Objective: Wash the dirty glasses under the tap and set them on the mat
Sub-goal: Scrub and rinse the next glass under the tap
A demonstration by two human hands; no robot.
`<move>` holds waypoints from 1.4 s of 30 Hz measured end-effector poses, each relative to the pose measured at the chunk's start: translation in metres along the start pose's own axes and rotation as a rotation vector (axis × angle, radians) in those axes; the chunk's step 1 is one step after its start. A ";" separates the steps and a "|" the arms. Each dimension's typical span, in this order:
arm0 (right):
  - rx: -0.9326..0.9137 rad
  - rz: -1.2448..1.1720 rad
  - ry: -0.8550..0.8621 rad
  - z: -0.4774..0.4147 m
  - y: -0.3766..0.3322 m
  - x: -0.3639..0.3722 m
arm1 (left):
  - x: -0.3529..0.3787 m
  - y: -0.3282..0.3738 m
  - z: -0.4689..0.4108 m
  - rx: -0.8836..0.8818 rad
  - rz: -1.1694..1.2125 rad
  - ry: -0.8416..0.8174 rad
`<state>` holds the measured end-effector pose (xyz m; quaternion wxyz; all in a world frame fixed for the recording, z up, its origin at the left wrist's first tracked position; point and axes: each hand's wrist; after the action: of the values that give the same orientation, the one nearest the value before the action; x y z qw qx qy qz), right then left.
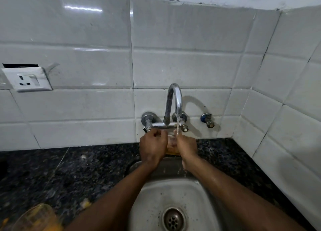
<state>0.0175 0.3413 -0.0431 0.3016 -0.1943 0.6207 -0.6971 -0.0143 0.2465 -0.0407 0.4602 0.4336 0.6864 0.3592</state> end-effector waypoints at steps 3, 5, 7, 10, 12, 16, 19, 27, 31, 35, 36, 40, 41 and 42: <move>-0.026 0.106 -0.045 0.005 0.003 0.002 | -0.001 -0.004 -0.013 -0.254 -0.186 -0.179; -0.218 0.219 -0.049 0.010 0.003 0.000 | -0.005 -0.006 -0.018 -0.485 -0.059 -0.299; -0.506 0.358 -0.086 0.015 0.000 -0.003 | -0.011 -0.006 -0.019 -0.702 0.143 -0.435; -0.515 0.249 -0.127 0.011 -0.007 -0.003 | -0.008 -0.011 -0.013 -0.481 0.256 -0.181; -0.274 0.085 -0.082 0.005 -0.012 0.001 | -0.007 -0.012 -0.003 -0.042 0.183 0.029; -0.374 0.240 -0.017 0.002 -0.010 0.007 | -0.002 -0.017 -0.015 -0.276 0.147 -0.107; -0.691 0.451 -0.001 0.000 -0.004 0.005 | -0.007 -0.016 -0.021 -0.759 0.316 -0.438; -0.400 0.258 -0.065 -0.003 -0.005 0.007 | -0.003 -0.021 -0.011 -0.329 0.223 -0.119; -0.908 0.451 -0.200 -0.009 -0.011 -0.008 | -0.006 -0.020 -0.011 -0.667 0.425 -0.393; -1.325 0.903 -0.330 -0.015 -0.031 -0.012 | -0.002 -0.032 -0.001 -0.853 0.563 -0.453; -1.248 0.816 -0.317 -0.016 -0.029 -0.013 | -0.001 -0.032 0.001 -0.873 0.583 -0.468; -0.588 0.237 -0.077 -0.008 -0.009 -0.010 | 0.005 -0.014 0.000 -0.575 0.525 -0.304; -0.334 0.071 -0.011 -0.003 -0.002 -0.005 | 0.004 -0.007 -0.003 -0.383 0.317 -0.246; -0.090 -0.062 0.029 0.001 0.006 -0.001 | 0.003 -0.002 -0.006 -0.174 0.050 -0.175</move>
<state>0.0203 0.3412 -0.0490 0.2619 -0.2166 0.6493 -0.6804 -0.0213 0.2483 -0.0412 0.5452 0.4385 0.5989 0.3895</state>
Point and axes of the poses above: each hand's wrist, its own z-axis away from the middle knuckle, its own x-axis out of the palm, y = z × x, and after that the axes turned 7 degrees about y, right-handed
